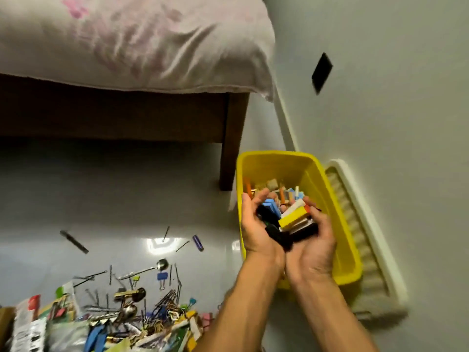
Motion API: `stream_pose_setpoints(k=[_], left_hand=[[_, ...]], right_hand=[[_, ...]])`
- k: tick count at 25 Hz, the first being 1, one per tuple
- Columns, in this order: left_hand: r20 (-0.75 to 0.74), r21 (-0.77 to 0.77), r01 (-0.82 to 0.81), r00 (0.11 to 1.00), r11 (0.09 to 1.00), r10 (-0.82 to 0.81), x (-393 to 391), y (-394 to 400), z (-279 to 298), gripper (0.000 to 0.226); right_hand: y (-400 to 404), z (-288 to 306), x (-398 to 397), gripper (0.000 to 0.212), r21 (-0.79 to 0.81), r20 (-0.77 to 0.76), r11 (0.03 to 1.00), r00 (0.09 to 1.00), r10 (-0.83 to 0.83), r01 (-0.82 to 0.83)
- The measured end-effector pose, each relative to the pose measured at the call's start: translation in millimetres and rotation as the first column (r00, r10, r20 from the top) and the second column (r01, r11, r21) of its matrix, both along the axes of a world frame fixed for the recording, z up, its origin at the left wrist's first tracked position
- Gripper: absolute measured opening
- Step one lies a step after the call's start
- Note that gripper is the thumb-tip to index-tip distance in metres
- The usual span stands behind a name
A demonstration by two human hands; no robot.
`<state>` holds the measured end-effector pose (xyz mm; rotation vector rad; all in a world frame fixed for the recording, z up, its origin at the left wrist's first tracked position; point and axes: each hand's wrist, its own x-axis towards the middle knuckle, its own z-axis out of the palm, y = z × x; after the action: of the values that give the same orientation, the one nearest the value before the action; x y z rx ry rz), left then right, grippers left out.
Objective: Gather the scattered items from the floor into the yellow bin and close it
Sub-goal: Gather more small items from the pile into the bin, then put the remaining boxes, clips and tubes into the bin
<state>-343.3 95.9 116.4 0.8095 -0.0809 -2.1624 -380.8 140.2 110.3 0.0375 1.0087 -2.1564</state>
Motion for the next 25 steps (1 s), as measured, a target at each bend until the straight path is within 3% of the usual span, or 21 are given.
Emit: stream_pose_setpoints(k=[4,7,11,13,15,16,17,18,19,20,21,22,25], left_hand=[[0.281,-0.175,0.171,0.953,0.970,-0.117,-27.0,13.2,-24.2,0.069],[0.322,-0.284,0.221,0.939,0.933,-0.124,-11.8,7.4,-33.5,0.069],[0.378,-0.295,0.080,0.925,0.952,0.039,77.6,-17.4,-52.1,0.058],[0.536,-0.214,0.034,0.839,0.976,0.089,141.4,-22.5,-74.7,0.049],[0.742,-0.149,0.113,0.669,0.982,0.035,202.6,-16.0,-98.5,0.036],[0.853,-0.099,0.233,0.520,0.967,-0.038,231.4,-9.5,-110.7,0.029],[0.949,-0.014,0.410,0.293,0.912,-0.117,261.7,-1.0,-124.9,0.026],[0.985,0.130,0.594,0.013,0.794,-0.171,287.5,10.3,-138.8,0.035],[0.951,0.308,0.723,-0.246,0.619,-0.186,310.3,22.6,-152.0,0.055],[0.893,0.445,0.780,-0.424,0.439,-0.150,327.5,33.1,-164.9,0.079],[0.854,0.515,0.801,-0.512,0.305,-0.095,336.1,42.7,-175.8,0.096],[0.836,0.539,0.811,-0.548,0.228,-0.028,337.7,50.4,-184.9,0.104],[0.809,0.522,0.834,-0.551,0.180,0.207,324.9,61.1,-202.0,0.088]], right_hand=[[18.7,-13.4,-33.7,0.046,0.213,-0.157,0.969,0.983,-0.092,0.125],[22.0,-26.3,-34.2,0.043,0.202,-0.314,0.969,0.947,-0.073,0.142],[17.3,-49.9,13.0,0.042,0.242,-0.479,0.945,0.819,0.315,-0.222],[15.2,-66.3,54.5,0.040,0.349,-0.363,0.827,0.751,0.552,-0.440],[15.6,-88.9,89.2,0.030,0.504,-0.254,0.625,0.589,0.767,-0.596],[18.3,-103.5,101.8,0.023,0.647,-0.236,0.468,0.426,0.874,-0.602],[22.1,-121.5,113.5,0.026,0.814,-0.205,0.260,0.161,0.965,-0.519],[28.9,-140.2,120.5,0.046,0.945,-0.100,0.048,-0.144,0.984,-0.324],[35.4,-158.0,127.8,0.072,0.991,0.047,-0.090,-0.373,0.926,-0.097],[39.3,-172.4,135.7,0.092,0.987,0.157,-0.148,-0.470,0.869,0.056],[42.0,-183.8,141.9,0.102,0.980,0.197,-0.163,-0.485,0.852,0.111],[42.5,-192.9,146.5,0.103,0.984,0.175,-0.148,-0.474,0.863,0.095],[41.8,-211.4,153.0,0.088,0.992,0.011,-0.057,-0.373,0.928,-0.112]])
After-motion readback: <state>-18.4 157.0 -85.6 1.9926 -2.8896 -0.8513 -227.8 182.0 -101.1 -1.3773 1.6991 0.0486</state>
